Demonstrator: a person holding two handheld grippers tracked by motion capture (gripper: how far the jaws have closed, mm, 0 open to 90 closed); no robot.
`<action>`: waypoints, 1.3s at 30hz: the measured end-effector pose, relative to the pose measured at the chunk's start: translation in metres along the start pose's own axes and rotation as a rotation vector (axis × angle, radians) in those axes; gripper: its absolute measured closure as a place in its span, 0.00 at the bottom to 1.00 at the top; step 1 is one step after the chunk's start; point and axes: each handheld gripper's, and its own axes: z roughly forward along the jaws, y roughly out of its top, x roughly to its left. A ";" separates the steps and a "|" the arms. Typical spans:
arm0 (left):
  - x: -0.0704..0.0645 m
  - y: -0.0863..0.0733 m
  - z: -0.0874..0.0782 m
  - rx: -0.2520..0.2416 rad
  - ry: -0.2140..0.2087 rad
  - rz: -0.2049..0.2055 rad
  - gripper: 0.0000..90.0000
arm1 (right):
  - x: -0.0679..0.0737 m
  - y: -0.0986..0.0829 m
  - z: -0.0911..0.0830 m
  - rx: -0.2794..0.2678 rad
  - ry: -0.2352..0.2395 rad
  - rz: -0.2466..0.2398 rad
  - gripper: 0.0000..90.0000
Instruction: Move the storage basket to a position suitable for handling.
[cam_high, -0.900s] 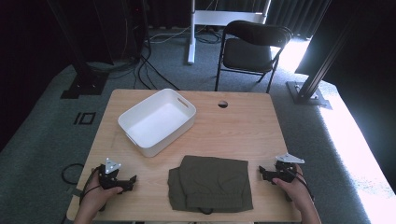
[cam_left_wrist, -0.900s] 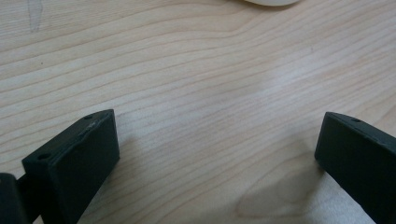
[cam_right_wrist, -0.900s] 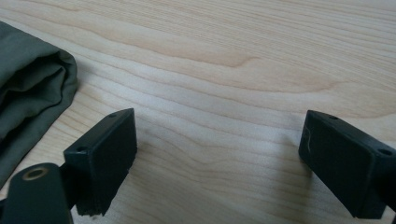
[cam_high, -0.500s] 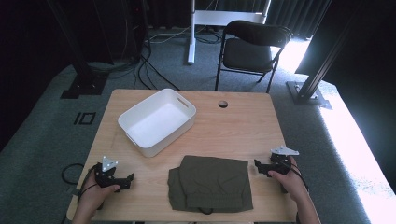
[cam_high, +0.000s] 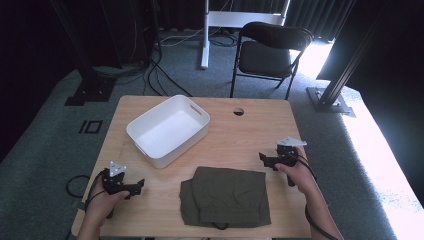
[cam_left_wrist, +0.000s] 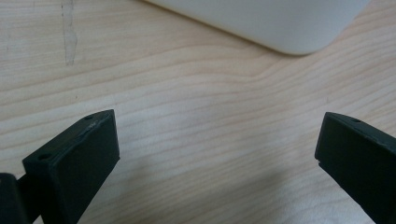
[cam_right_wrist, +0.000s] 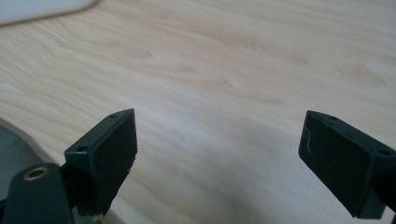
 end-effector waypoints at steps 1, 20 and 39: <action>0.000 0.001 0.000 -0.001 0.002 -0.006 0.01 | 0.002 0.004 0.002 -0.006 0.010 0.004 0.13; 0.002 0.031 -0.007 -0.064 0.013 -0.035 0.01 | 0.054 0.077 0.044 -0.086 0.140 -0.098 0.14; 0.000 0.075 -0.017 -0.168 0.017 -0.077 0.01 | 0.098 0.141 0.091 -0.112 0.211 -0.135 0.14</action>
